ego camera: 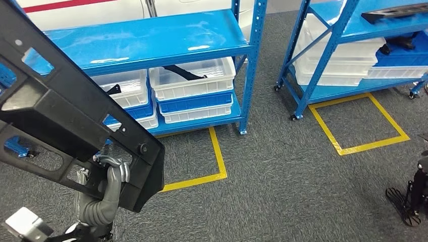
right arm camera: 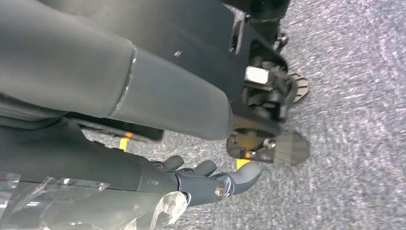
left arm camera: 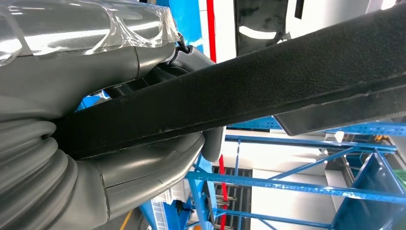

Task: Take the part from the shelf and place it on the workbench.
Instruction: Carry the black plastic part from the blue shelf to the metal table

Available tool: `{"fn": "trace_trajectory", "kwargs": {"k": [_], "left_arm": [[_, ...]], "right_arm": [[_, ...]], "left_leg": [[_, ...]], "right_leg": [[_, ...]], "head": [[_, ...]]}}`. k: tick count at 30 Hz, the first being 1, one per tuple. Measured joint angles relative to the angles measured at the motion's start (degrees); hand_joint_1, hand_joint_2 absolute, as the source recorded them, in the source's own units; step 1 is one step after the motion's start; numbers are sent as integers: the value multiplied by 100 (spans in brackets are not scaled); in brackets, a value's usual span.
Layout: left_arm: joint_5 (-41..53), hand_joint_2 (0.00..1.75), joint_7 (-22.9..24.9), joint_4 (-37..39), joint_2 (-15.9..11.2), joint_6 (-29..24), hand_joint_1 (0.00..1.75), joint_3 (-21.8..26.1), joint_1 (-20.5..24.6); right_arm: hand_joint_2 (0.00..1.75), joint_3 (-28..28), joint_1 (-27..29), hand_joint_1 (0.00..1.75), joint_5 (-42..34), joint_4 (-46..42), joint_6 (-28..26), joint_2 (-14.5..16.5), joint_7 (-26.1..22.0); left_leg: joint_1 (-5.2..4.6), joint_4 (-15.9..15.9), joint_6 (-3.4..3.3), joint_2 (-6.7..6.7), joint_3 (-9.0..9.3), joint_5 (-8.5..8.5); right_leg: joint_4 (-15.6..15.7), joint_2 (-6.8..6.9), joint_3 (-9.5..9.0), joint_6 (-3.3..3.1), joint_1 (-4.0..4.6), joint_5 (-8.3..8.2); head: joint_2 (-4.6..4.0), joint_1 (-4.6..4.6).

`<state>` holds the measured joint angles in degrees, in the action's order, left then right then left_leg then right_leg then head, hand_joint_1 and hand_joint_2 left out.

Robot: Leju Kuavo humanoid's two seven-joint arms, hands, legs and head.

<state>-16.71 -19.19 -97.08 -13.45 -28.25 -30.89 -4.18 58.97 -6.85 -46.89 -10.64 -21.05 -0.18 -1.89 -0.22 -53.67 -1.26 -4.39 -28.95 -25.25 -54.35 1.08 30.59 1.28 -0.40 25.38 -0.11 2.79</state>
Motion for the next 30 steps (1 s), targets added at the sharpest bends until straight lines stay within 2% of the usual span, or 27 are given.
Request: {"fn": "trace_trajectory", "kwargs": {"k": [2, 4, 6, 7, 8, 9, 11, 12, 13, 15, 16, 17, 18, 19, 20, 21, 22, 23, 24, 26, 27, 28, 30], "left_arm": [[1, 175, 11, -11, -3, -3, 175, 5, 1], [7, 175, 30, -45, -10, -10, 175, 13, -2], [4, 175, 42, -91, -32, -73, 175, 18, -42], [-7, 175, 28, -99, -39, -112, 175, 16, -64], [-25, 175, 4, -103, -46, -154, 175, 14, -84], [-42, 175, -30, -103, -45, -177, 175, 12, -87], [-72, 175, -81, -103, -45, -200, 175, 11, -83], [-89, 175, -91, -103, -46, -204, 175, 11, -85], [-112, 175, -92, -103, -46, -201, 175, 11, -88], [-175, 175, -88, -102, -47, -180, 175, 16, -88], [-209, 175, -82, -102, -50, -163, 175, 23, -84], [-235, 175, -77, -102, -55, -143, 175, 34, -81], [-253, 175, -68, -102, -62, -121, 175, 45, -81], [-264, 175, -49, -102, -73, -103, 175, 59, -82], [-267, 175, -24, -103, -85, -90, 175, 76, -86], [-265, 175, 11, -103, -95, -84, 175, 95, -90], [-256, 175, 52, -107, -103, -85, 175, 115, -93], [-243, 175, 89, -111, -107, -90, 175, 132, -97], [-226, 175, 124, -119, -108, -98, 175, 143, -97], [-198, 175, 172, -139, -110, -117, 175, 148, -100], [-187, 175, 185, -147, -112, -128, 175, 147, -104], [-179, 175, 190, -151, -114, -139, 175, 146, -106], [-143, 175, 177, -148, -110, -158, 175, 133, -90]], "right_arm": [[0, 0, 0, 0, 1, 0, 0, 1, 0], [0, -1, 0, 0, 4, 0, -1, 3, 3], [0, -2, 0, 0, 17, -1, -2, 13, 55], [0, -2, 3, 0, 16, -2, -2, 18, 80], [0, -1, 6, 0, 14, -2, -1, 23, 97], [0, -1, 8, 0, 6, -2, 0, 26, 84], [0, -1, 1, 0, 3, -2, 0, 31, 46], [0, -1, -6, 0, 5, -2, -1, 33, 29], [0, -2, -9, 0, 3, -2, -1, 33, 21], [0, -2, 5, 0, -22, -2, -1, 32, 16], [0, -2, 17, 0, -42, -2, 0, 34, 15], [0, -1, 23, 0, -56, -2, -1, 42, 10], [0, 0, 23, 0, -69, -2, -1, 50, -2], [0, 1, 18, 0, -74, -2, -1, 57, -15], [0, 1, 13, 0, -74, -2, -1, 62, -31], [0, 1, 11, 0, -75, -2, -2, 62, -41], [0, 0, 9, 0, -75, -2, -2, 62, -38], [0, 0, 9, 0, -77, -2, -2, 60, -23], [0, 0, 10, 0, -83, -2, -3, 58, 3], [0, 0, 7, 0, -109, -2, -2, 52, 63], [0, -2, 4, 0, -129, -2, -2, 51, 87], [0, -5, 3, 0, -156, -2, -2, 51, 106], [0, -19, 3, 0, -246, -2, -1, 49, 122]], "left_leg": [[7, -20, 12, 15, -11, -23], [26, -274, 40, 153, -116, -205], [56, -1248, 86, 325, -541, -632], [65, -1569, 95, 358, -684, -719], [74, -1698, 95, 383, -738, -704], [76, -1339, 80, 409, -569, -502], [82, -452, 53, 574, -160, -137], [80, -164, 43, 647, -37, -44], [74, -31, 34, 696, 8, -15], [67, -13, -5, 649, -13, 5], [73, -2, -38, 613, -15, 27], [81, 12, -81, 572, -16, 48], [90, 26, -120, 523, -17, 68], [82, 27, -144, 477, -23, 76], [76, 26, -159, 426, -31, 79], [71, 25, -162, 374, -37, 80], [68, 23, -163, 321, -41, 81], [69, 22, -161, 270, -39, 80], [70, 19, -157, 224, -32, 78], [54, -5, -124, 148, -27, 63], [37, -21, -95, 116, -35, 56], [18, -34, -65, 83, -46, 52], [11, -40, -9, 8, -61, 58]], "right_leg": [[5, -8, -1, -11, -11, -7], [4, -33, 8, -31, -14, -18], [0, -143, 32, -86, -8, -41], [-2, -211, 41, -105, -4, -51], [-4, -290, 46, -117, -1, -61], [-5, -349, 43, -109, -2, -67], [-12, -453, 51, -78, 7, -83], [-17, -497, 71, -54, 14, -98], [-20, -535, 97, -26, 19, -114], [-23, -596, 141, 33, 16, -142], [-66, -554, 167, 57, 13, -109], [-204, -471, 227, 81, 13, -10], [-463, -372, 335, 103, 16, 157], [-840, -271, 491, 125, 12, 369], [-1267, -225, 671, 147, 8, 573], [-1619, -211, 816, 165, 3, 708], [-1791, -200, 877, 178, -6, 742], [-1727, -185, 819, 187, -16, 669], [-1424, -150, 642, 193, -27, 508], [-569, 38, 181, 193, -31, 186], [-270, 109, 41, 169, -27, 100], [-120, 150, -12, 137, -16, 74], [-90, 74, 29, 50, 3, 59]], "head": [[0, 1], [1, 12], [1, 37], [0, 44], [0, 51], [0, 52], [0, 53], [0, 51], [0, 49], [0, 44], [0, 39], [0, 31], [0, 23], [0, 14], [0, 8], [0, 7], [0, 5], [0, 4], [0, 3], [0, -2], [0, 1], [0, 4], [0, 15]]}}
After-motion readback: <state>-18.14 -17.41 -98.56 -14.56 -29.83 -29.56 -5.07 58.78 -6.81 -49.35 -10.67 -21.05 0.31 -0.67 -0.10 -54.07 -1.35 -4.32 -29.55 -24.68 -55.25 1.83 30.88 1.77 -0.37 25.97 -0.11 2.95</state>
